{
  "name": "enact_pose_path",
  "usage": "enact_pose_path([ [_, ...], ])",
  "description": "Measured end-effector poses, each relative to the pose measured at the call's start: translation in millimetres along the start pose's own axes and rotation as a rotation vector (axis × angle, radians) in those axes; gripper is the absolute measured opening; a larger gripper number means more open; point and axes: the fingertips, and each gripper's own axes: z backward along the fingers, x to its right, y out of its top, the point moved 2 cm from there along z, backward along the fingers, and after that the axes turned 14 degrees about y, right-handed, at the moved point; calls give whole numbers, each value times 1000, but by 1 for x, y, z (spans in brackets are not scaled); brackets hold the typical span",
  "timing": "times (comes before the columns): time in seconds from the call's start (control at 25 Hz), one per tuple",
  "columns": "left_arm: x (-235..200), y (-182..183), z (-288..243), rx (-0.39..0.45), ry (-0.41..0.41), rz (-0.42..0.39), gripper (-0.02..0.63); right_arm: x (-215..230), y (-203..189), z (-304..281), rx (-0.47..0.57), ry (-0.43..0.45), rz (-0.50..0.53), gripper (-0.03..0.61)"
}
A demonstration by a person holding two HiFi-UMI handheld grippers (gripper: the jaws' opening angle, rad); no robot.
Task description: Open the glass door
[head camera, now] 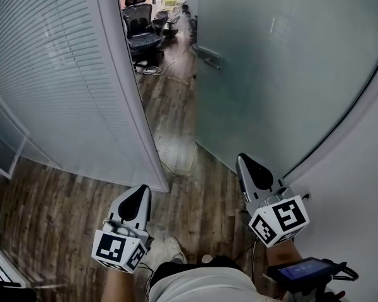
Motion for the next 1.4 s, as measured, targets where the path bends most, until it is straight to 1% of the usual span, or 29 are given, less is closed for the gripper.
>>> enact_pose_path([
  [0.2, 10, 2, 43, -7, 112, 3, 0, -23, 4, 16, 16, 107, -24, 3],
  [0.32, 8, 5, 62, -11, 156, -14, 0, -39, 2, 15, 14, 154, -37, 3],
  [0.48, -9, 5, 77, 1, 208, -12, 0, -58, 0, 5, 16, 191, -26, 3],
  [0.64, -29, 9, 98, 29, 233, -6, 0, -86, 7, 1, 14, 205, 7, 2],
  [0.72, -44, 13, 113, 36, 254, -41, 0, -104, 11, -5, 15, 201, 8, 2],
  [0.8, -59, 14, 126, 38, 280, -111, 0, -123, 12, -14, 13, 201, 13, 2],
  [0.84, -65, 12, 130, 39, 284, -136, 0, -132, 11, -19, 10, 205, 20, 2],
  [0.88, -70, 10, 134, 39, 282, -143, 0, -141, 9, -23, 7, 210, 25, 2],
  [1.0, -85, 5, 139, 43, 267, -107, -1, -158, 6, -33, -2, 215, 29, 2],
  [1.16, -95, 8, 141, 55, 247, -38, -1, -163, 5, -36, -18, 204, 37, 2],
  [1.28, -96, 10, 140, 57, 242, -21, 0, -160, 6, -35, -23, 192, 36, 2],
  [1.4, -93, 10, 140, 55, 234, -23, 0, -159, 5, -32, -30, 181, 35, 2],
])
